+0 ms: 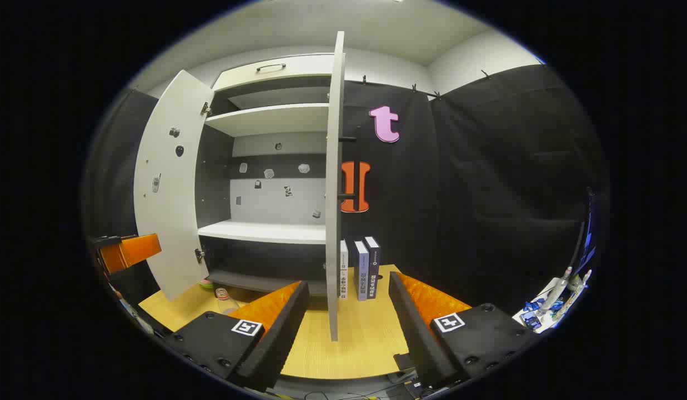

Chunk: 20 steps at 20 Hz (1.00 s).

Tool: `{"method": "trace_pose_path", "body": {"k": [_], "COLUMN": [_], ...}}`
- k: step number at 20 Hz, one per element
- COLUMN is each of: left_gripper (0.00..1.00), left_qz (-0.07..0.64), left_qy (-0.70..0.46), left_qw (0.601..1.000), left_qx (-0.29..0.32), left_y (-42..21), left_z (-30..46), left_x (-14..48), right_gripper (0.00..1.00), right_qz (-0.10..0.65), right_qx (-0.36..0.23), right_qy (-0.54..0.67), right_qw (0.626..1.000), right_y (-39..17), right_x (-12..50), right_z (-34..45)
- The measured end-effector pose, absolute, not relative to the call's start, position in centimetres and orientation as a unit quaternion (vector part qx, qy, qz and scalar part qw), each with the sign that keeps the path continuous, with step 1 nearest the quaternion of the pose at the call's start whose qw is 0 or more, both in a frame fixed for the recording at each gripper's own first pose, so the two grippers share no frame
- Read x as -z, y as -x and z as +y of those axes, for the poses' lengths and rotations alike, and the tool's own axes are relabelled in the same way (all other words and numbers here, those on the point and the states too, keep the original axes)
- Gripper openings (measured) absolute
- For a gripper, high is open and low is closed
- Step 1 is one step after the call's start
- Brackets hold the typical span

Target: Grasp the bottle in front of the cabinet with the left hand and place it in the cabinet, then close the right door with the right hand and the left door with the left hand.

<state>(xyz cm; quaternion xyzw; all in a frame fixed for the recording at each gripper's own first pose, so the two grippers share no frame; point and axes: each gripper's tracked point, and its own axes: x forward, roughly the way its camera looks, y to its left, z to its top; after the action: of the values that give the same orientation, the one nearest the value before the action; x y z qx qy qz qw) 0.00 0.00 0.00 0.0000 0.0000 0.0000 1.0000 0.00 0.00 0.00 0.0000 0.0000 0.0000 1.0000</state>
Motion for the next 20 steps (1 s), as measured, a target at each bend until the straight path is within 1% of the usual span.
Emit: {"method": "trace_pose_path", "body": {"k": [7, 8, 9, 10, 11, 12, 13, 14, 15, 20], "left_gripper": [0.97, 0.94, 0.94, 0.92, 0.97, 0.97, 0.94, 0.94, 0.97, 0.97], "left_qz": [-0.007, -0.006, -0.004, -0.003, -0.002, -0.001, 0.000, 0.000, 0.001, 0.005], "left_qy": [0.000, 0.000, 0.000, 0.001, 0.001, 0.001, 0.001, 0.001, 0.001, 0.004], "left_qw": [1.000, 1.000, 1.000, 1.000, 1.000, 1.000, 1.000, 1.000, 1.000, 0.999], "left_qx": [-0.002, 0.001, 0.004, 0.007, 0.009, 0.012, 0.015, 0.018, 0.021, 0.032], "left_y": [-0.5, -0.7, -0.8, -0.9, -1.2, -1.3, -1.4, -1.4, -1.6, -2.1], "left_z": [1.7, 1.8, 1.7, 1.7, 1.6, 1.5, 1.5, 1.4, 1.3, 0.8], "left_x": [-0.6, -0.5, -0.4, -0.4, -0.3, -0.2, -0.1, -0.1, 0.0, 0.6], "right_gripper": [0.96, 0.90, 0.90, 0.90, 0.90, 0.89, 0.90, 0.90, 0.89, 0.89], "right_qz": [-0.015, -0.015, -0.015, -0.015, -0.013, -0.013, -0.013, -0.014, -0.014, -0.016], "right_qx": [-0.001, 0.002, 0.005, 0.006, 0.007, 0.008, 0.010, 0.013, 0.015, 0.022], "right_qy": [0.007, 0.006, 0.005, 0.005, 0.006, 0.007, 0.008, 0.010, 0.010, 0.013], "right_qw": [1.000, 1.000, 1.000, 1.000, 1.000, 1.000, 1.000, 1.000, 1.000, 1.000], "right_y": [-1.2, -1.2, -1.2, -1.2, -1.2, -1.0, -1.1, -1.0, -1.0, -1.0], "right_x": [-1.2, -1.3, -1.3, -1.2, -1.2, -1.1, -1.2, -1.2, -1.1, -1.2], "right_z": [2.0, 2.0, 2.1, 2.2, 2.3, 2.3, 2.2, 2.1, 2.1, 1.9]}}
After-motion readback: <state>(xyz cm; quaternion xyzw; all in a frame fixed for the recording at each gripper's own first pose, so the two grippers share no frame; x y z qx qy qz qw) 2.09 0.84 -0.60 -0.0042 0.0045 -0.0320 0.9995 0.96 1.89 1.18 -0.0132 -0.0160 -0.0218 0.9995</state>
